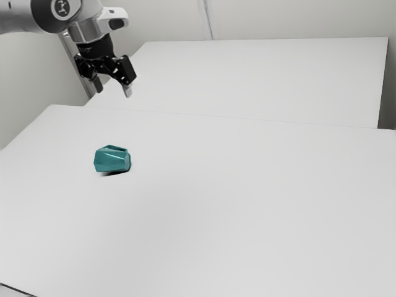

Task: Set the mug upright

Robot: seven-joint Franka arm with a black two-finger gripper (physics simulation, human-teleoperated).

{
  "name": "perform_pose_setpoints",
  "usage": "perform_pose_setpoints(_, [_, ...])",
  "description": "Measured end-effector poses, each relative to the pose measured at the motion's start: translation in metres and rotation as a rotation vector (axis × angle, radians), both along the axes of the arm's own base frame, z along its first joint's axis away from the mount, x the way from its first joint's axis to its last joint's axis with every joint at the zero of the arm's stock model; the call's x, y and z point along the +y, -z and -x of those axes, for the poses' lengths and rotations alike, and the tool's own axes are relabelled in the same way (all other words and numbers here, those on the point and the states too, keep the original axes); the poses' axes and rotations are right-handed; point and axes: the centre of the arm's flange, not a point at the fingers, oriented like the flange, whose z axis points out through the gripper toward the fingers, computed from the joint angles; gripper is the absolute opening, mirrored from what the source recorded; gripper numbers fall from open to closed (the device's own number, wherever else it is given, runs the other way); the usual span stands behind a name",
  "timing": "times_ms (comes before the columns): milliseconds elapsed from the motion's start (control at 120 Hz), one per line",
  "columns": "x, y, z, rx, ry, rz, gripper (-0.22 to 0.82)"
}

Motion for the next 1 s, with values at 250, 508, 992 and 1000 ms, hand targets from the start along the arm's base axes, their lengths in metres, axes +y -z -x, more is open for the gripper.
perform_pose_setpoints(250, [0.007, -0.007, 0.005, -0.007, -0.004, 0.008, 0.60])
perform_pose_setpoints(508, [0.082, -0.019, 0.025, -0.005, -0.134, 0.008, 0.60])
perform_pose_setpoints(992, [0.243, 0.045, 0.058, -0.085, -0.282, 0.193, 0.60])
perform_pose_setpoints(1000, [0.245, 0.047, 0.058, -0.089, -0.280, 0.198, 0.60])
